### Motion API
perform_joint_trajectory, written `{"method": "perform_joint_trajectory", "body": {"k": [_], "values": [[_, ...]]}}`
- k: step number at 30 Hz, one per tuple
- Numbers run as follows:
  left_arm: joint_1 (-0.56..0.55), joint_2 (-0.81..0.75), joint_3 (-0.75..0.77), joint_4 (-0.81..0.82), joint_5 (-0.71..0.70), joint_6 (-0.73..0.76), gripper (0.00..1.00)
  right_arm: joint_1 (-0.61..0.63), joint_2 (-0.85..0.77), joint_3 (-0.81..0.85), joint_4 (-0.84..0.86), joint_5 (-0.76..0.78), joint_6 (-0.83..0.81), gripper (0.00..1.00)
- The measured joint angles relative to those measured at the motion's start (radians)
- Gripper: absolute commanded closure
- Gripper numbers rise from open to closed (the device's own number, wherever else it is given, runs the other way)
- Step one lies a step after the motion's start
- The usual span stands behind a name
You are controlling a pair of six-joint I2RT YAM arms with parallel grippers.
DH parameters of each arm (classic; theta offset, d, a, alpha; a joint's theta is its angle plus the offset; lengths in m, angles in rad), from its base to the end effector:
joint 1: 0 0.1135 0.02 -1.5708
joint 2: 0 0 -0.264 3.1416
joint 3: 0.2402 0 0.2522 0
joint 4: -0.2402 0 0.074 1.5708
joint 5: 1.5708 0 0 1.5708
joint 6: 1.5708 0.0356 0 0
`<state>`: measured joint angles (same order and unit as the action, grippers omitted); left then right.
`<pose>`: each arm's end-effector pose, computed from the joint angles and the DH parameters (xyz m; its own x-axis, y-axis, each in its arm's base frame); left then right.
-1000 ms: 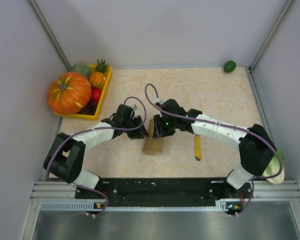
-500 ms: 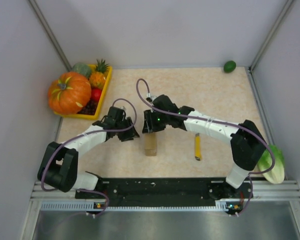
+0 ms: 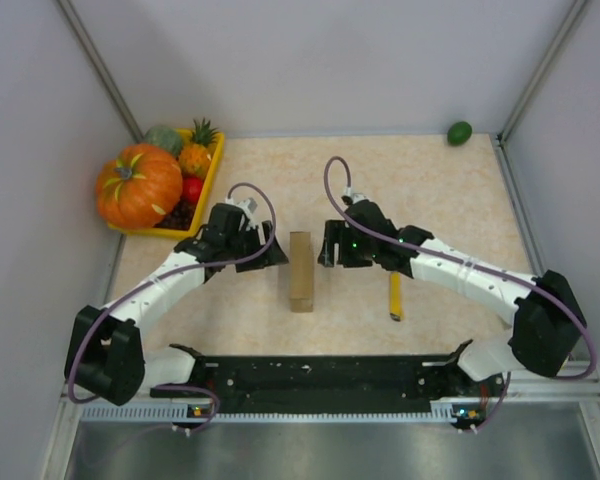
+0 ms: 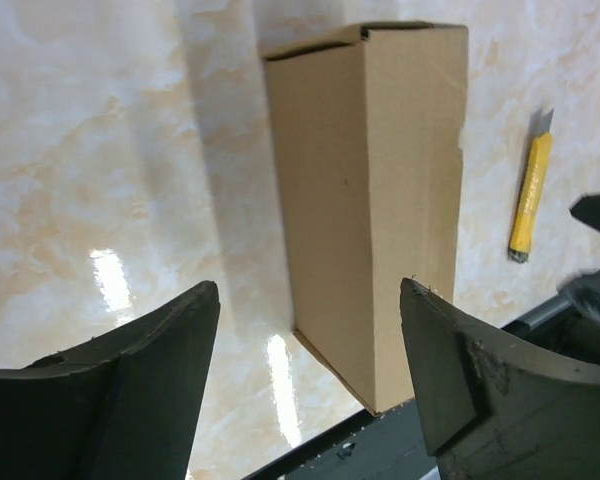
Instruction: Unpack the express box
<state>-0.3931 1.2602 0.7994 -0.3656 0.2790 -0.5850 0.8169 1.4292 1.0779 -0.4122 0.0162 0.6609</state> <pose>0.2352 -0.1082 0.2301 -0.8649 -0.2160 -0.4530 0.0756 0.8363 -0.5430 0.2144 0.2275 0.2711 -0.8162 0.0274 -0.5772 -0.2786 0.8565 0.4346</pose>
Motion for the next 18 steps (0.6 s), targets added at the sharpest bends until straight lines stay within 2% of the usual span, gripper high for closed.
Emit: {"method": "perform_joint_trajectory", "body": {"k": [2,6,11,18], "values": [[-0.011,0.000,0.001,0.000,0.014,0.018,0.15,-0.017,-0.026,-0.050,-0.011,0.029,0.020,0.23],[-0.067,0.000,0.006,0.006,0.021,0.059,0.10,-0.031,-0.060,-0.134,-0.033,0.078,0.058,0.20],[-0.140,0.026,0.063,0.002,0.021,0.095,0.09,-0.037,-0.081,-0.176,-0.047,0.105,0.080,0.20],[-0.210,0.202,0.252,-0.084,-0.029,0.145,0.10,-0.059,-0.090,-0.196,-0.043,0.126,0.100,0.19]]}}
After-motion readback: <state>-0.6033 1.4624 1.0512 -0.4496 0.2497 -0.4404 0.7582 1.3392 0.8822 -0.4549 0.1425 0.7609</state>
